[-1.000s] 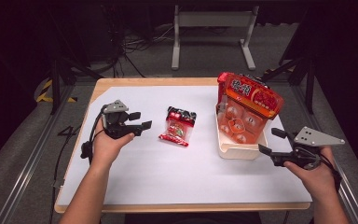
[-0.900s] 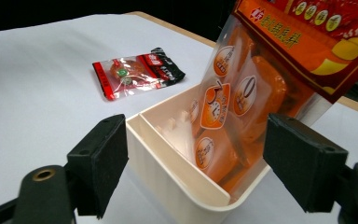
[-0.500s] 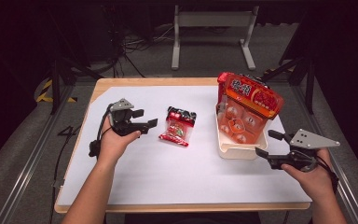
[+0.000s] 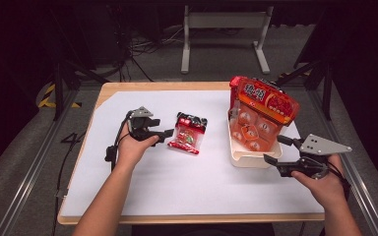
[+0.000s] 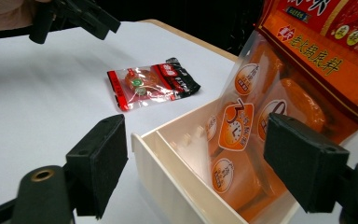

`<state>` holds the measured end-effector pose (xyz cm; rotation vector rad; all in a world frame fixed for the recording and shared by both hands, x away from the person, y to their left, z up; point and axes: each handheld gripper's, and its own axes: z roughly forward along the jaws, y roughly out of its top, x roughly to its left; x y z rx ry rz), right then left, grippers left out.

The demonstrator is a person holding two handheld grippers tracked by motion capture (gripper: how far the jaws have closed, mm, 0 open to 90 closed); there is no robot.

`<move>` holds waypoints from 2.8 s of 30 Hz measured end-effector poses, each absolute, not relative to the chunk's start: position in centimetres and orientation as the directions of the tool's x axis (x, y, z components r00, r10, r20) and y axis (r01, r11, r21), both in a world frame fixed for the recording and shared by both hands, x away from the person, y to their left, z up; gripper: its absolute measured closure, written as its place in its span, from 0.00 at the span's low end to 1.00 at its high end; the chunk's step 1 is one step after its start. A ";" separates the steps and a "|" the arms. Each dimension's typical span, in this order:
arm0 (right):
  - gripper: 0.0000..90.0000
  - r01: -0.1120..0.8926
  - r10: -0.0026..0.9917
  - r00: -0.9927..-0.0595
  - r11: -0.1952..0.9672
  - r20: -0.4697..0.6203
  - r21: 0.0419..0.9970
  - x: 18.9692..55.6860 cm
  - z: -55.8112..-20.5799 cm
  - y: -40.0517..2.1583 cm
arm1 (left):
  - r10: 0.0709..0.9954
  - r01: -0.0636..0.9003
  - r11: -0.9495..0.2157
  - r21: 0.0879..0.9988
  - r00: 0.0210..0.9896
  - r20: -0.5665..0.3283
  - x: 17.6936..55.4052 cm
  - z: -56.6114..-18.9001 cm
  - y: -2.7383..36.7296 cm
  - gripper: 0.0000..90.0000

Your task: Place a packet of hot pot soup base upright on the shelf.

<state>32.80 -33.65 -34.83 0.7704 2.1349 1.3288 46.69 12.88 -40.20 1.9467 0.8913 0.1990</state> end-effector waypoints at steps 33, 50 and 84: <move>0.23 0.208 0.669 -0.733 0.393 -0.123 0.896 32.7 -35.7 -32.6 | 0.624 0.578 -0.404 0.709 0.741 -0.248 47.8 -44.7 9.0 0.43; 0.22 0.201 0.652 -0.746 0.412 -0.133 0.889 32.8 -35.9 -32.0 | 0.637 0.522 -0.464 0.716 0.758 -0.139 47.1 -45.0 8.6 0.77; 0.44 0.255 0.625 -0.776 0.429 -0.081 0.867 33.1 -35.7 -31.6 | 0.653 0.489 -0.395 0.778 0.745 -0.137 45.6 -42.7 10.0 0.99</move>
